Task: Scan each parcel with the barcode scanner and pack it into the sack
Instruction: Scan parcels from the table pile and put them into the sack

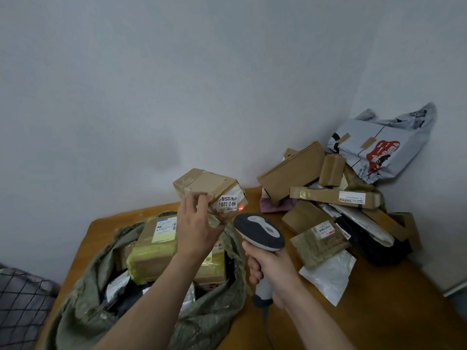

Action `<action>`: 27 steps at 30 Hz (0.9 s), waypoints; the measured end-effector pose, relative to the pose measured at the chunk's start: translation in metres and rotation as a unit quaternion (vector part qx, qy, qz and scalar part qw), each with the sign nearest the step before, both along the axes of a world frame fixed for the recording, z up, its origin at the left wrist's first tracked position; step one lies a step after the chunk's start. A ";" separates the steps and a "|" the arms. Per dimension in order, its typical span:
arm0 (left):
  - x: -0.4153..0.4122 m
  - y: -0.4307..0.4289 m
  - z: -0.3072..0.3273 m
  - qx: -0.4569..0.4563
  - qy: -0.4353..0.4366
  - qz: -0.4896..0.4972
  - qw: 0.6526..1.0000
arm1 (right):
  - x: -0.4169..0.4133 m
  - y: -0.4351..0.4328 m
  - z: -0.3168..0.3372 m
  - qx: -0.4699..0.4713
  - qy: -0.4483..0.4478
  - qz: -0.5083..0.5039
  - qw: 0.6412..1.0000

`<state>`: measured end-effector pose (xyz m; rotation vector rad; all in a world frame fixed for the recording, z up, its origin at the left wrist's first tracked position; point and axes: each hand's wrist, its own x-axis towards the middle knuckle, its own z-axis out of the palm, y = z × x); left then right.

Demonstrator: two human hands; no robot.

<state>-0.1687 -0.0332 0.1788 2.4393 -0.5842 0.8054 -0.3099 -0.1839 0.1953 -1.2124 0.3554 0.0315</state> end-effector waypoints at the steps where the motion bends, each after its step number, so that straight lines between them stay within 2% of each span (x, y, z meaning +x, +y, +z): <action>1: 0.000 0.000 0.000 -0.001 0.001 0.000 1.000 | -0.001 0.000 0.001 0.000 0.002 0.003 1.000; 18: -0.014 -0.004 0.006 -0.007 0.011 0.000 1.000 | -0.009 -0.004 0.001 0.016 0.000 0.012 1.000; 23: -0.025 -0.005 0.018 -0.071 0.010 -0.001 0.997 | -0.006 -0.011 -0.006 0.014 -0.006 -0.007 1.000; 27: -0.036 0.005 0.033 -0.183 0.069 0.022 0.981 | 0.005 -0.020 -0.014 -0.017 -0.017 -0.048 0.999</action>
